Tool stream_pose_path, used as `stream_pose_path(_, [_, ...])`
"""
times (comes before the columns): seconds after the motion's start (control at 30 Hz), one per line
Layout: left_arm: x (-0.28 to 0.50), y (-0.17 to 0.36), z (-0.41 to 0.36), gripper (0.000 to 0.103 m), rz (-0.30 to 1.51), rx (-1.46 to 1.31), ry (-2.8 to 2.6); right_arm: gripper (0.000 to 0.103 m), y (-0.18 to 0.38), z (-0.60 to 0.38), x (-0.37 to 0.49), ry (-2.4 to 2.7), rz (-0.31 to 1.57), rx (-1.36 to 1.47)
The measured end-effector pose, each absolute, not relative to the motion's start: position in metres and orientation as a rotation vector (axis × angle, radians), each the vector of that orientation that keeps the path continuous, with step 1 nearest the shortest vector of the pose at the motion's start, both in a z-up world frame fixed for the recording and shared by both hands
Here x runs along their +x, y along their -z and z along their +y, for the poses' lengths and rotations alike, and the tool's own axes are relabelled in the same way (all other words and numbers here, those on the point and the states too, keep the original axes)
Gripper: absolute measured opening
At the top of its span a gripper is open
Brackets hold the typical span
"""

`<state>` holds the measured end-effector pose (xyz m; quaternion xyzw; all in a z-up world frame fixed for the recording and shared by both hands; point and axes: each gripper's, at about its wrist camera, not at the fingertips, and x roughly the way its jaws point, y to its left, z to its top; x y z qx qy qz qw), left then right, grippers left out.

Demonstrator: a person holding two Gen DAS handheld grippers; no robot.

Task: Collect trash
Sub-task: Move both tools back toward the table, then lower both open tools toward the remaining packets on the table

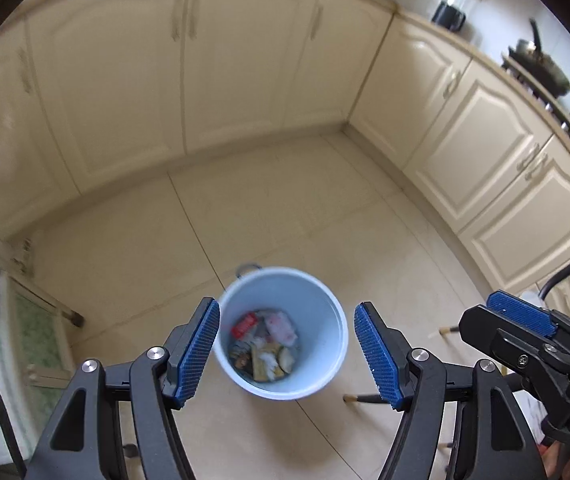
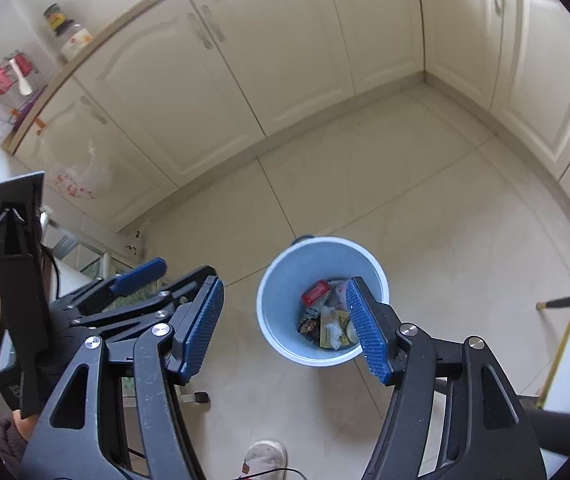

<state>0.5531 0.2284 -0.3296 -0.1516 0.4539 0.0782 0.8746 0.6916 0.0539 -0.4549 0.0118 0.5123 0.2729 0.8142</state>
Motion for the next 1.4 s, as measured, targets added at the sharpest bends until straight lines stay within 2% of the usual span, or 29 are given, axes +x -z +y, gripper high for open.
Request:
stream_pose_path(0.13, [0.518,0.275,0.215,0.074,0.819,-0.256,-0.205,0.069,0.400,0.050,0.657,-0.590,0.980,-0.008])
stream_pose_path(0.23, [0.490,0.235,0.194,0.077,0.723,-0.215,-0.221,0.071,0.353,0.038,0.623,-0.575,0.882,-0.040])
stream_pose_path(0.3, [0.468,0.207,0.177,0.081,0.653,-0.193,-0.227,0.077,0.324,0.026,0.597,-0.557,0.814,-0.064])
stream_pose_path(0.33, [0.458,0.195,0.169,0.086,0.625,-0.190,-0.221,0.087,0.310,0.021,0.584,-0.546,0.786,-0.075])
stream_pose_path(0.37, [0.448,0.185,0.160,0.088,0.596,-0.184,-0.210,0.091,0.294,0.012,0.568,-0.534,0.748,-0.087])
stream_pose_path(0.6, [0.367,0.121,0.088,0.100,0.409,-0.131,-0.148,0.096,0.204,-0.053,0.470,-0.429,0.558,-0.087])
stream_pose_path(0.7, [0.330,0.110,0.070,0.102,0.343,-0.124,-0.105,0.096,0.170,-0.084,0.428,-0.374,0.479,-0.064])
stream_pose_path(0.77, [0.300,0.109,0.063,0.102,0.306,-0.114,-0.093,0.103,0.151,-0.105,0.400,-0.330,0.430,-0.063])
stream_pose_path(1.0, [0.217,0.110,0.024,0.102,0.181,-0.070,-0.017,0.103,0.097,-0.156,0.315,-0.207,0.294,-0.031])
stream_pose_path(1.27, [0.101,0.144,-0.004,0.102,0.071,-0.019,0.024,0.103,0.062,-0.193,0.253,-0.107,0.179,-0.012])
stream_pose_path(1.4, [0.082,0.160,-0.014,0.102,0.051,-0.005,0.045,0.103,0.051,-0.213,0.238,-0.077,0.144,0.006])
